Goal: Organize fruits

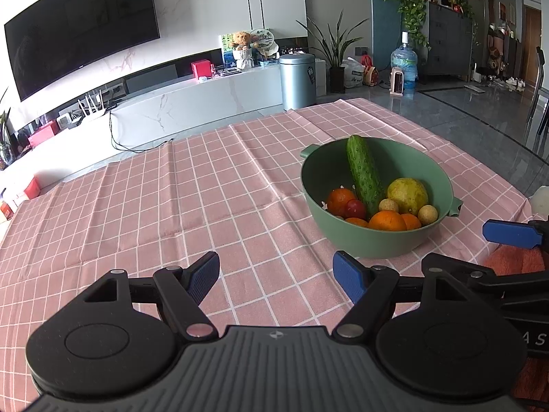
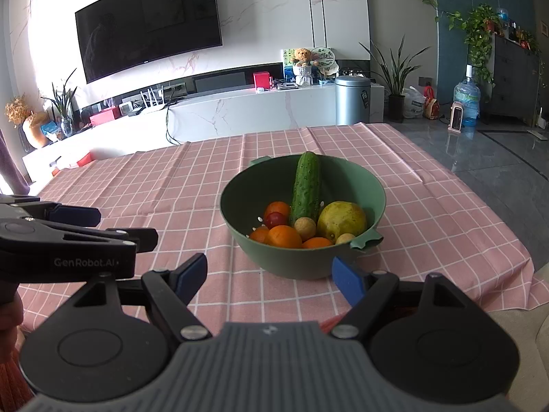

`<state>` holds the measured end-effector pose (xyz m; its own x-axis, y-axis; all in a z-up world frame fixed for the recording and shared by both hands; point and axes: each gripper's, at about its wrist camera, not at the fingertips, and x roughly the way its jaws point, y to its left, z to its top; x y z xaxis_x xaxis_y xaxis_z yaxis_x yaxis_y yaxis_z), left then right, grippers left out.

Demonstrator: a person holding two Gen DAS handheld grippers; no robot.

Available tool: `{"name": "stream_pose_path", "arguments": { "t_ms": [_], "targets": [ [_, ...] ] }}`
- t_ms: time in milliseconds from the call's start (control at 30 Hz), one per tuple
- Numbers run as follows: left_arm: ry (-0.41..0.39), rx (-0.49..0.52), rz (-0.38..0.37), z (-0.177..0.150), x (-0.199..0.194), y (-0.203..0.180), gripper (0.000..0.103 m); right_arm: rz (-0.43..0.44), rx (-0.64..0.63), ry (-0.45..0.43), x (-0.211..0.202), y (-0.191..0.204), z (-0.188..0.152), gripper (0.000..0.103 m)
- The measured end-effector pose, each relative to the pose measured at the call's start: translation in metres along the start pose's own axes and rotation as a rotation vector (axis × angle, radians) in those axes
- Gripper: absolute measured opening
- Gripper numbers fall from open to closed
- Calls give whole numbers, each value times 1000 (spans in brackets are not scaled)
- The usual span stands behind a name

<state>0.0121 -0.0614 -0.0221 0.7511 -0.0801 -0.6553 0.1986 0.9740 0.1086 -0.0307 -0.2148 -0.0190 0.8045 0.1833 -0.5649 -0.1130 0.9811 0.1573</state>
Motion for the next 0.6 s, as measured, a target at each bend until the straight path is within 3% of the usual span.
{"name": "stream_pose_path", "arguments": {
  "t_ms": [600],
  "targets": [
    [7,-4,2,-1,0,2,88,2,-3,1,0,0,-1,77]
  ]
}}
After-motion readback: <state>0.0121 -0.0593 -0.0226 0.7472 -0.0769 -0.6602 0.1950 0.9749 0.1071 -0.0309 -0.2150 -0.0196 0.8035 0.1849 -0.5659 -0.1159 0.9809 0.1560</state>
